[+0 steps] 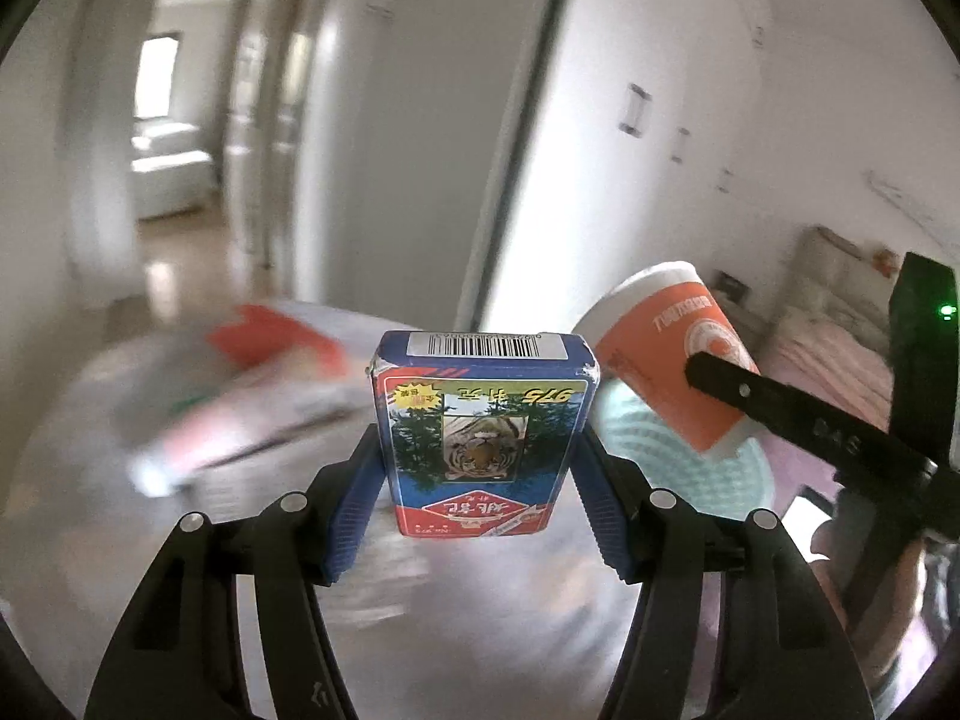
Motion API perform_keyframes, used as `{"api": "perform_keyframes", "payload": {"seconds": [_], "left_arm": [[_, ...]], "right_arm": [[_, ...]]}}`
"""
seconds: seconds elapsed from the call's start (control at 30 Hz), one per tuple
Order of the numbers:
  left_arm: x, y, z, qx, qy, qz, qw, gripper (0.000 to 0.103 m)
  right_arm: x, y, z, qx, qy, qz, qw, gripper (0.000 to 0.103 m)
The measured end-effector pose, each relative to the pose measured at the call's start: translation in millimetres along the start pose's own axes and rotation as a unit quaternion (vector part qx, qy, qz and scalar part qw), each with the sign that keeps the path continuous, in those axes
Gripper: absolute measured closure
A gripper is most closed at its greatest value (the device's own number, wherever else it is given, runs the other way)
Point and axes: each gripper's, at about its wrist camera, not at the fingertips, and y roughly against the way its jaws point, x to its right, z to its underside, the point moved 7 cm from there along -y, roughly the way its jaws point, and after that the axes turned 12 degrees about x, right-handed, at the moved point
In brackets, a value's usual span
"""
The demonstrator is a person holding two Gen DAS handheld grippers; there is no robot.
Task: Collect trash
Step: 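Carry the box and cup over the basket and open both tools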
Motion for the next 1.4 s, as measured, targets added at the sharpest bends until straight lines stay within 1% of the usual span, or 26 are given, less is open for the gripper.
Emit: {"api": "perform_keyframes", "payload": {"seconds": [0.07,0.1,0.17,0.2,0.27,0.33,0.47,0.53,0.6,0.73,0.77,0.8,0.83,0.93,1.17,1.4], "left_arm": [[18,-17,5,-0.013,0.001,0.021,0.9997,0.043],[33,-31,8,-0.026,-0.001,0.038,0.9989,0.043],[51,-47,12,-0.039,-0.004,0.055,0.9977,0.043],[66,-61,15,-0.049,-0.007,0.069,0.9964,0.043],[83,-74,19,-0.059,-0.009,0.084,0.9947,0.043],[101,-96,26,-0.074,-0.008,0.099,0.9923,0.043],[129,-135,42,-0.097,-0.018,0.113,0.9887,0.043],[137,-152,49,-0.110,-0.020,0.117,0.9868,0.043],[144,-165,63,-0.126,-0.022,0.119,0.9846,0.043],[150,-189,83,-0.150,-0.030,0.112,0.9819,0.042],[151,-192,85,-0.152,-0.033,0.110,0.9818,0.040],[150,-194,88,-0.152,-0.037,0.110,0.9815,0.034],[155,-194,87,-0.149,-0.040,0.111,0.9818,0.031],[164,-196,85,-0.144,-0.050,0.107,0.9824,0.031],[148,-180,74,-0.132,-0.031,0.106,0.9850,0.030],[125,-153,61,-0.109,-0.011,0.098,0.9892,0.030]], "right_arm": [[36,5,-4,0.007,-0.023,0.042,0.999,0.049],[51,6,-5,0.010,-0.029,0.061,0.998,0.049],[83,9,-4,0.009,-0.044,0.097,0.994,0.049],[96,10,-3,0.007,-0.051,0.109,0.993,0.049],[128,12,0,0.003,-0.068,0.134,0.989,0.049],[149,12,6,-0.004,-0.081,0.151,0.985,0.049],[192,15,23,-0.019,-0.101,0.187,0.977,0.049],[212,14,28,-0.027,-0.111,0.201,0.973,0.049],[211,12,35,-0.031,-0.117,0.209,0.970,0.049],[232,10,41,-0.038,-0.125,0.221,0.967,0.049],[232,8,40,-0.040,-0.125,0.222,0.966,0.048],[231,4,40,-0.042,-0.125,0.223,0.966,0.048],[232,3,41,-0.044,-0.125,0.222,0.966,0.048],[230,-4,40,-0.048,-0.124,0.221,0.966,0.048],[228,-12,36,-0.047,-0.122,0.210,0.969,0.048],[215,-10,31,-0.042,-0.114,0.194,0.973,0.048]]}}
